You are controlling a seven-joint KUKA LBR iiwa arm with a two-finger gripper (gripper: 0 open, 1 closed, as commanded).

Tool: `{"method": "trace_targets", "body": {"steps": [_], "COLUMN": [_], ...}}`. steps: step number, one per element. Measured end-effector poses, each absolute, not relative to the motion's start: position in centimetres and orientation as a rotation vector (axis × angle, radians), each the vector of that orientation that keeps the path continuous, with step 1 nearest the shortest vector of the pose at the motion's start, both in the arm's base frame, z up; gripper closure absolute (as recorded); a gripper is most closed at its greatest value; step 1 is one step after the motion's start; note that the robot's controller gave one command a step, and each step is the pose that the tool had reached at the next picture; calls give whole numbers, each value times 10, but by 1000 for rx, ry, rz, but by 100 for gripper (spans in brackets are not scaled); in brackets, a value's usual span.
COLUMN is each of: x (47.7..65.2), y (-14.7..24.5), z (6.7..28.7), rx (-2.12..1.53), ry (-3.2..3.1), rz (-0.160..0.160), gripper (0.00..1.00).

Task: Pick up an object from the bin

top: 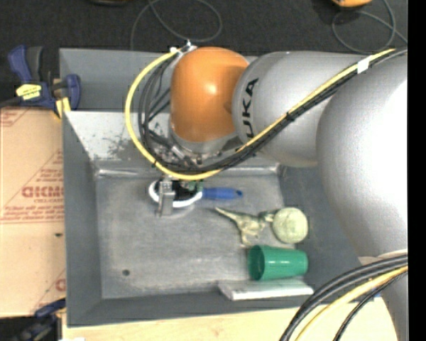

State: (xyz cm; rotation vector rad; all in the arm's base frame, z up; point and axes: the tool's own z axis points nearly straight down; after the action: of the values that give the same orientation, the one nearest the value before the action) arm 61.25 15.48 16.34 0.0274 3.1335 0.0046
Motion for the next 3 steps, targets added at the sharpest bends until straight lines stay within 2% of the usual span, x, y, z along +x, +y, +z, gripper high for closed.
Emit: {"method": "trace_targets", "body": {"steps": [1,2,3], "x": [630,635,632], "y": [124,102,92], "z": [149,127,77], "rx": [-33,-61,166], "ry": [3144,3135,3133], "rz": [-2,0,3], "gripper": [0,0,0]}}
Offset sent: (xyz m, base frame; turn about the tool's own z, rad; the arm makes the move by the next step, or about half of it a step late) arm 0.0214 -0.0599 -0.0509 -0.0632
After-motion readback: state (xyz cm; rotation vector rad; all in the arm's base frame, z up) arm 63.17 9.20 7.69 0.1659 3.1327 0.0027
